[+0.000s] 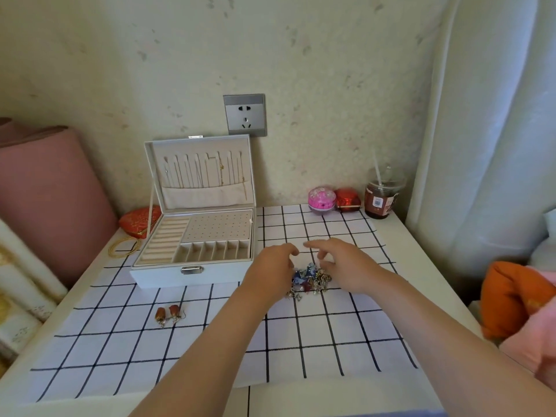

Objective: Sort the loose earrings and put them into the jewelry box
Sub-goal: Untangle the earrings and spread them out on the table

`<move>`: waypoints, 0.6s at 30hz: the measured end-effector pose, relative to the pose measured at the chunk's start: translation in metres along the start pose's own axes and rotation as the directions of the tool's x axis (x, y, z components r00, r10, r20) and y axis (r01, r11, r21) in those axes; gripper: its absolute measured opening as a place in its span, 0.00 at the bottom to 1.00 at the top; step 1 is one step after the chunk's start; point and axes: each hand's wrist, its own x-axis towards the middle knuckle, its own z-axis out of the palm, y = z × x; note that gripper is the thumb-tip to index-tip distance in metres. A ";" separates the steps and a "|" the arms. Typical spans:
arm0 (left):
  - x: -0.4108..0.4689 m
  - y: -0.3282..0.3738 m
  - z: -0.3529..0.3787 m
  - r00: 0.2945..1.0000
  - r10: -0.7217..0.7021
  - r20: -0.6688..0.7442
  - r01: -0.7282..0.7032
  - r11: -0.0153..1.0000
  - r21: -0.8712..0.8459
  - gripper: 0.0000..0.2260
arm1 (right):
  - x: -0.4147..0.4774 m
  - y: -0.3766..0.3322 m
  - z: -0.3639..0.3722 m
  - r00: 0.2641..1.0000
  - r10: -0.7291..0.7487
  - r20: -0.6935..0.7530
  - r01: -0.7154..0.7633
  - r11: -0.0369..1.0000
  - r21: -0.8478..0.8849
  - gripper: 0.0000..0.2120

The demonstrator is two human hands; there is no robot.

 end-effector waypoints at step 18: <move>0.006 0.004 -0.037 0.998 -0.045 -0.047 0.020 0.902 -0.431 0.06 | -0.007 -0.020 -0.023 0.984 0.173 0.041 -0.161 0.767 0.621 0.11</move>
